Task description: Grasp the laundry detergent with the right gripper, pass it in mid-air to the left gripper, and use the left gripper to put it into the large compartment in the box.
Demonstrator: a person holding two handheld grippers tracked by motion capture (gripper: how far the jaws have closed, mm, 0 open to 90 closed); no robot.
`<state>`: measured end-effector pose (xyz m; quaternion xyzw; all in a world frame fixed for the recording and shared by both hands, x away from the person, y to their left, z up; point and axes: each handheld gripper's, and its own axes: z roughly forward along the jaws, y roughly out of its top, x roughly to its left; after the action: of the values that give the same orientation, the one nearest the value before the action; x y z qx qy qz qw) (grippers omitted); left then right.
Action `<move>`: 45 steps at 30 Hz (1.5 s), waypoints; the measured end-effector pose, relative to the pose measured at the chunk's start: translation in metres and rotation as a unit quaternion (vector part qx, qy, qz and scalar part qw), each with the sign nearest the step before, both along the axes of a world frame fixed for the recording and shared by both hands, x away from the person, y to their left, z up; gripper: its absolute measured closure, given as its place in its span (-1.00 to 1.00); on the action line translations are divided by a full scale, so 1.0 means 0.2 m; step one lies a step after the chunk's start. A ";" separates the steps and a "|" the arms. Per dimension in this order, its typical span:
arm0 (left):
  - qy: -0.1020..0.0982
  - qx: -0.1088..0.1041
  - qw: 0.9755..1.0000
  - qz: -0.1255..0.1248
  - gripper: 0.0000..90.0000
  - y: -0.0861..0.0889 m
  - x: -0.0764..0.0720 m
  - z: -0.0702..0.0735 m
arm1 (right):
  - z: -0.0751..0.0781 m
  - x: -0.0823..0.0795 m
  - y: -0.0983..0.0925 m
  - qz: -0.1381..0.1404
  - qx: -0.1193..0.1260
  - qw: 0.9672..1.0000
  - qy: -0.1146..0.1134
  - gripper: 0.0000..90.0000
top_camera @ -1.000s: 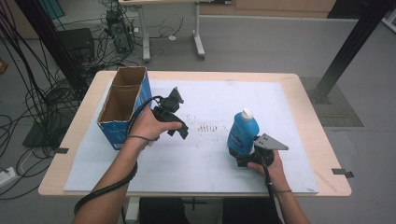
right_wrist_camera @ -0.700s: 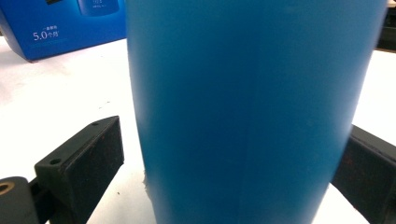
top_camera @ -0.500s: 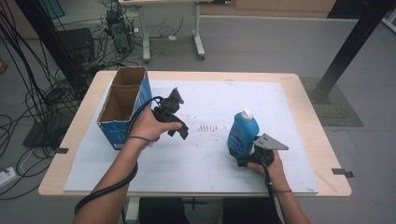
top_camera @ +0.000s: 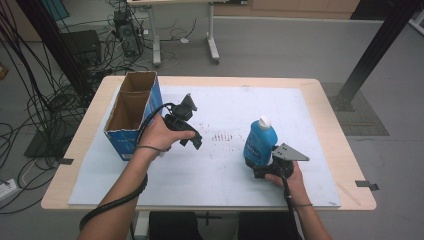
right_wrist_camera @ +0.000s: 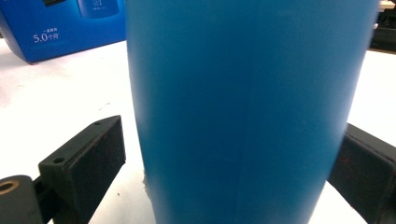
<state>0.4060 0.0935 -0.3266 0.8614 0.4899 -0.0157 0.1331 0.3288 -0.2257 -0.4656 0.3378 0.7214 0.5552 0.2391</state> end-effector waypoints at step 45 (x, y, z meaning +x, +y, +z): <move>0.000 0.000 1.000 -0.005 -0.75 -0.01 0.00 0.01 | 0.00 0.01 0.01 -0.011 -0.002 1.000 -0.003 -0.62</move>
<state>0.4065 0.0913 -0.3251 0.8638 0.4856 -0.0161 0.1335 0.3302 -0.2227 -0.4652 0.3437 0.7181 0.5522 0.2477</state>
